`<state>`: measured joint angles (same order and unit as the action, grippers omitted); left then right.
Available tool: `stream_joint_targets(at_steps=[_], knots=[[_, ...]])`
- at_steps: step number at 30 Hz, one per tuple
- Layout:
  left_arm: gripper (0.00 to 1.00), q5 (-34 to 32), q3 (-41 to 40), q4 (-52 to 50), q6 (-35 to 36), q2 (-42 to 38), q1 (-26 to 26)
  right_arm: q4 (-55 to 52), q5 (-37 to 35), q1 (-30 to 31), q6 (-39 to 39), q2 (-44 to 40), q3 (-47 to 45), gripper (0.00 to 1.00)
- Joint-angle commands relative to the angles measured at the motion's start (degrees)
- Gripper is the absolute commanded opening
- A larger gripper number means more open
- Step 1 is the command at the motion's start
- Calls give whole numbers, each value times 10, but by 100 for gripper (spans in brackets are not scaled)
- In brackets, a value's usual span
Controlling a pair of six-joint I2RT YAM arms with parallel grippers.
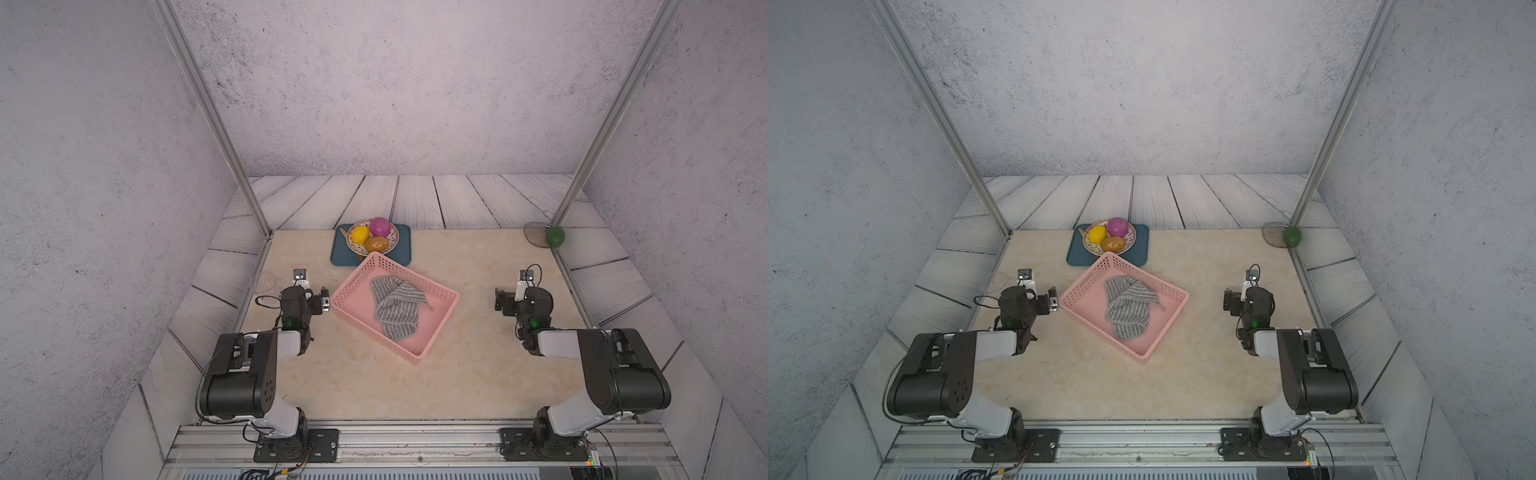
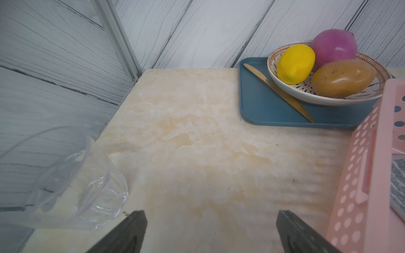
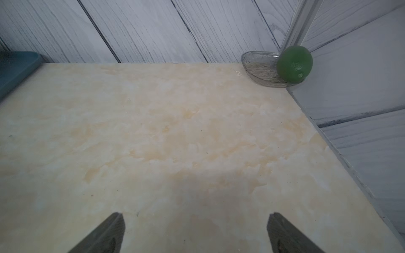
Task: Fold the square dishcloth
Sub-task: Pick up the cleaning item from the bin.
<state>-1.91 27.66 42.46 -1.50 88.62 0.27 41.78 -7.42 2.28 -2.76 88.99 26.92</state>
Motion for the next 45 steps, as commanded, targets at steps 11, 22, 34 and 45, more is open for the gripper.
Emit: stream_joint_targets(at_steps=[11, 22, 34, 45], knots=[[100, 0, -7, 0, 3, -9, 4, -3, 4, -2, 3, -12, -5, 99], [100, 0, -7, 0, 3, -9, 4, -2, 4, -2, 3, -12, -5, 99], [100, -6, 16, -48, -1, -33, 4, -165, -49, -2, -30, -75, 55, 99], [100, 10, 115, -318, -71, -120, 3, -423, -40, 4, -228, -182, 143, 99]])
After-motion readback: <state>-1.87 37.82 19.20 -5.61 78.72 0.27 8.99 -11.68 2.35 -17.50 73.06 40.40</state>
